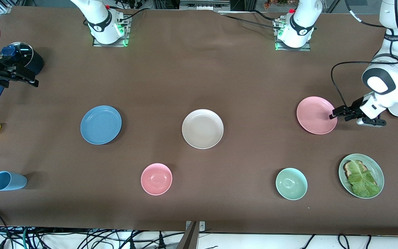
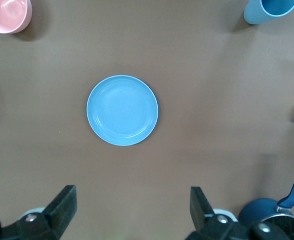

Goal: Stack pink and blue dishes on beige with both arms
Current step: 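Lower the left gripper to the pink plate's rim, then close the left gripper on the pink plate's rim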

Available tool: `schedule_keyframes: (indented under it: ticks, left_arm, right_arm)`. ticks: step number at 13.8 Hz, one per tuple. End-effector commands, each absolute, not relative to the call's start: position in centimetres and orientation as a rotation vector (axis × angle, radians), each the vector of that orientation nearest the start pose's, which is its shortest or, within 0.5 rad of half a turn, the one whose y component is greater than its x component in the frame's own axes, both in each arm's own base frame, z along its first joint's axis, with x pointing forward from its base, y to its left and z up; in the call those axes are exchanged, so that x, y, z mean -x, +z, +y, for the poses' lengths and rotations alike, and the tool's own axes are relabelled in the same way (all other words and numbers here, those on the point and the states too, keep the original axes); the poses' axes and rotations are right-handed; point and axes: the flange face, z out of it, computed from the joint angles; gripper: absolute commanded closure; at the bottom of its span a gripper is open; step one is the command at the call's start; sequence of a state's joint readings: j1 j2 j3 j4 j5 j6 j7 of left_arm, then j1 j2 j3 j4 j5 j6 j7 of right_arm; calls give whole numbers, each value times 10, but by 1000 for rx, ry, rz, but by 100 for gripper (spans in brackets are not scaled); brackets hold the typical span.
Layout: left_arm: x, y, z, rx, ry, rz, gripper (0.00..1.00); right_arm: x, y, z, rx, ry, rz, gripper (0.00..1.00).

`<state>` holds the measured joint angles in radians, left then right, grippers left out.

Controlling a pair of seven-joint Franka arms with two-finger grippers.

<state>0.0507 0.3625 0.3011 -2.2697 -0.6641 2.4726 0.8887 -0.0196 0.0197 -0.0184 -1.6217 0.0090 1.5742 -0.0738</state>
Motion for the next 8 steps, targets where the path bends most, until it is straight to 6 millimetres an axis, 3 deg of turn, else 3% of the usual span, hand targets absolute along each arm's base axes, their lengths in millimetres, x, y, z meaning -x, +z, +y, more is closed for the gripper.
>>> schedule_keyframes:
  ticks: [1, 6, 8]
  left_arm:
    - [-477, 185, 177, 3443, -164, 39, 0]
    - [-472, 181, 176, 3454, -178, 78, 2]
    - [-473, 181, 176, 3452, -180, 86, 16]
  right_arm:
    - [-559, 594, -22, 3118, 111, -57, 0]
    - [-559, 594, -22, 3118, 111, -57, 0]
    - [-559, 594, -22, 3118, 111, -59, 0]
